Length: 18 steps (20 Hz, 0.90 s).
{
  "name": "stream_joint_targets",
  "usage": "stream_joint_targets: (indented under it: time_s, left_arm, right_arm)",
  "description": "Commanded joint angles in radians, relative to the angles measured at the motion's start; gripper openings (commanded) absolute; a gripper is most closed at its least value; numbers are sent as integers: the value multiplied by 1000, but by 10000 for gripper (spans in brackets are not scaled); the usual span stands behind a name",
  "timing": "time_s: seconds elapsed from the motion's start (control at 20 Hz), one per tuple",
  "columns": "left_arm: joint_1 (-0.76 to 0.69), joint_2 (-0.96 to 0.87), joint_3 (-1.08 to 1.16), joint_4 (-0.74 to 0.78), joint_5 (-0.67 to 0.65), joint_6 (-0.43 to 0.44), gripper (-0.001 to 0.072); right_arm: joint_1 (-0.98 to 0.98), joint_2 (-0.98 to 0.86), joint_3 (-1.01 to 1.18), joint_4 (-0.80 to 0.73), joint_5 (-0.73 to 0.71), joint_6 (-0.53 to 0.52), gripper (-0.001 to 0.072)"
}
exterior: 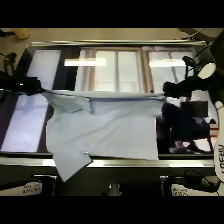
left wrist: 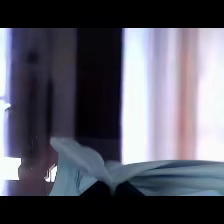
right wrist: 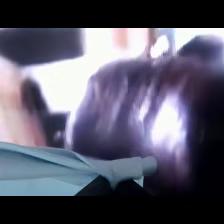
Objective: Fold the shirts.
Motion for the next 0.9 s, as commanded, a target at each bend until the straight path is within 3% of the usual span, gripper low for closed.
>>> stream_joint_targets:
  time_s: [0.0, 0.3, 0.45, 0.6, 0.75, 0.85]
  left_arm:
    - [-16, -183, 1, -81, 165, 2, 36]
    - [-48, -327, 152, -127, 389, 4, 36]
    - [-52, -336, 183, -125, 405, 42, 36]
    - [-47, -332, 185, -92, 253, 51, 36]
    - [-38, -286, 194, 47, -60, 121, 35]
    - [-37, -286, 143, 148, -233, 32, 35]
  right_arm:
    - [47, -132, -18, 39, -423, 148, 16]
    - [47, -206, -18, 77, -655, 151, 17]
    - [47, -207, -18, 78, -589, 144, 17]
    - [46, -205, -17, 69, -379, 122, 17]
    - [33, -143, -14, 51, -107, 19, 17]
    - [34, -150, -23, 7, 64, 16, 17]
